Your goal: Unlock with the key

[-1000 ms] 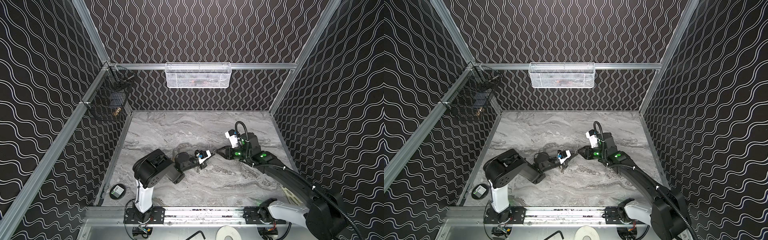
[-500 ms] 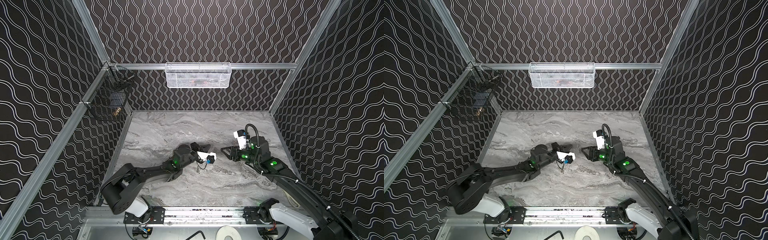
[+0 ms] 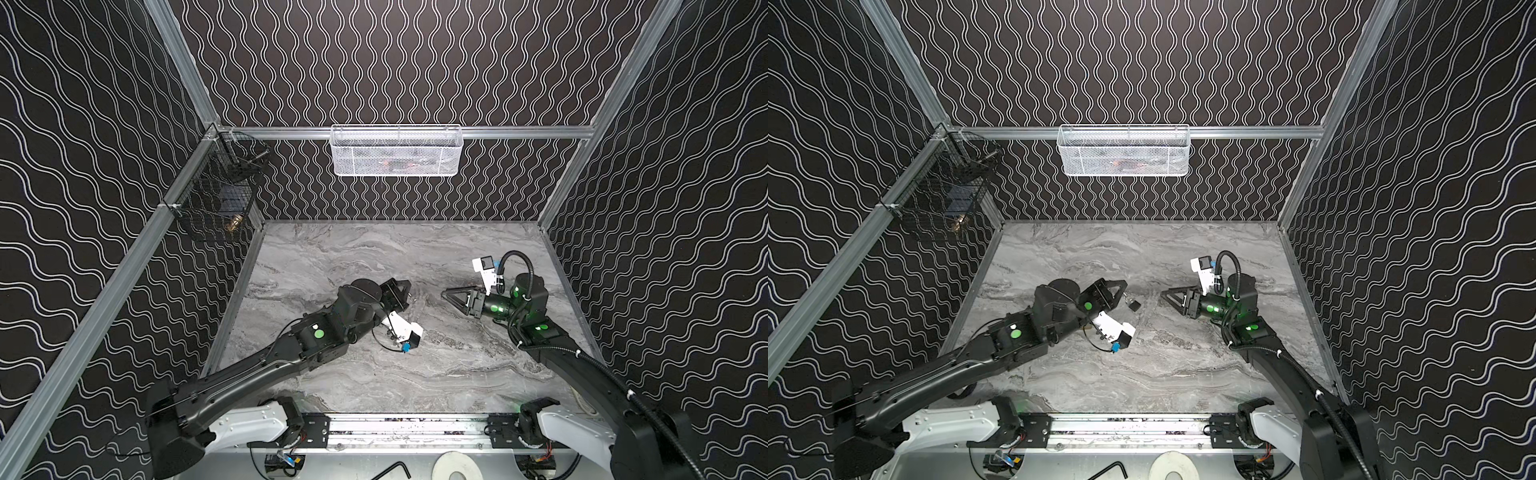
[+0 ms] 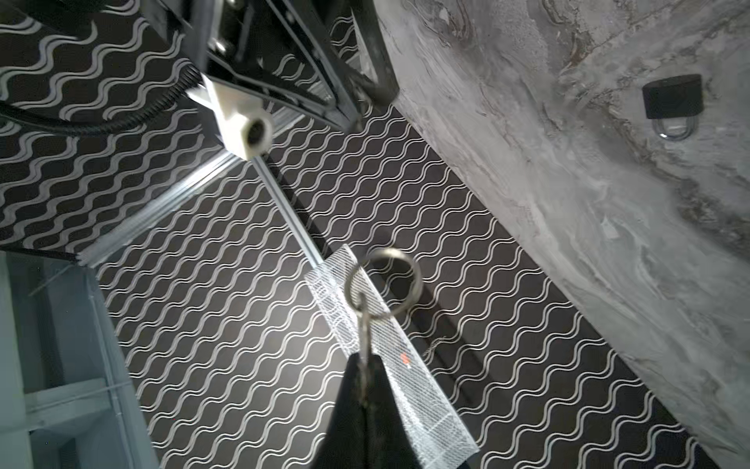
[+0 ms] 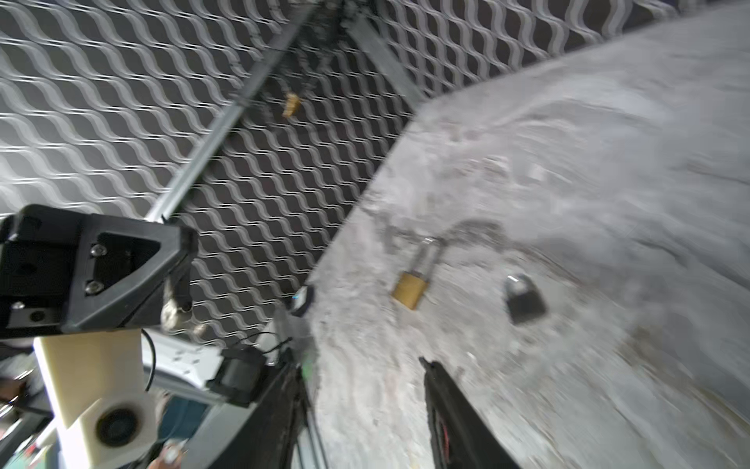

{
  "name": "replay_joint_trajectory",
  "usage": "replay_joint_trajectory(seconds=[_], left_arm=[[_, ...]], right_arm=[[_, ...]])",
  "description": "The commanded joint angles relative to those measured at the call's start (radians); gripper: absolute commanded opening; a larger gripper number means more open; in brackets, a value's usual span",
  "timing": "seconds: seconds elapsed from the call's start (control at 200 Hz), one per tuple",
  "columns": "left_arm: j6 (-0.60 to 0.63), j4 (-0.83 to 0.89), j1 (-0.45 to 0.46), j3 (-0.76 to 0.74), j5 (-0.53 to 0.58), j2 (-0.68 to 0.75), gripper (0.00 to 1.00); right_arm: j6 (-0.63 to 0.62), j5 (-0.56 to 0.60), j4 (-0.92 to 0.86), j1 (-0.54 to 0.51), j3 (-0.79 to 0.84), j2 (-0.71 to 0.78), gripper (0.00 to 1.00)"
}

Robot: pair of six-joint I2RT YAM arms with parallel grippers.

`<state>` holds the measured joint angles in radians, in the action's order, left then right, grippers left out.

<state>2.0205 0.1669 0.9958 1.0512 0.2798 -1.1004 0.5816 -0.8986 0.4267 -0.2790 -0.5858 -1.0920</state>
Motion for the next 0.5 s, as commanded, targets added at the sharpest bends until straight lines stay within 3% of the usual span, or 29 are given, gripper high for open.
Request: replay_joint_trajectory(seconds=[0.0, 0.105, 0.245, 0.36, 0.495], left_arm=[[0.256, 0.227, 0.012, 0.101, 0.068, -0.003, 0.00], [0.302, 0.255, 0.020, 0.174, 0.047, -0.013, 0.00], [0.339, 0.257, 0.023, 0.221, 0.010, -0.021, 0.00], [0.343, 0.182, 0.024, 0.187, -0.018, -0.010, 0.00], [0.370, 0.014, 0.024, 0.095, -0.048, 0.006, 0.00]], right_arm=[[0.093, -0.132, 0.256, -0.016, -0.051, -0.020, 0.53], [0.030, -0.153, 0.189, -0.052, -0.152, -0.040, 0.54], [0.027, -0.194, 0.229, -0.081, -0.221, -0.052, 0.57], [-0.024, -0.172, 0.120, -0.097, -0.284, -0.081, 0.58], [-0.030, -0.146, 0.110, -0.137, -0.297, -0.095, 0.56]])
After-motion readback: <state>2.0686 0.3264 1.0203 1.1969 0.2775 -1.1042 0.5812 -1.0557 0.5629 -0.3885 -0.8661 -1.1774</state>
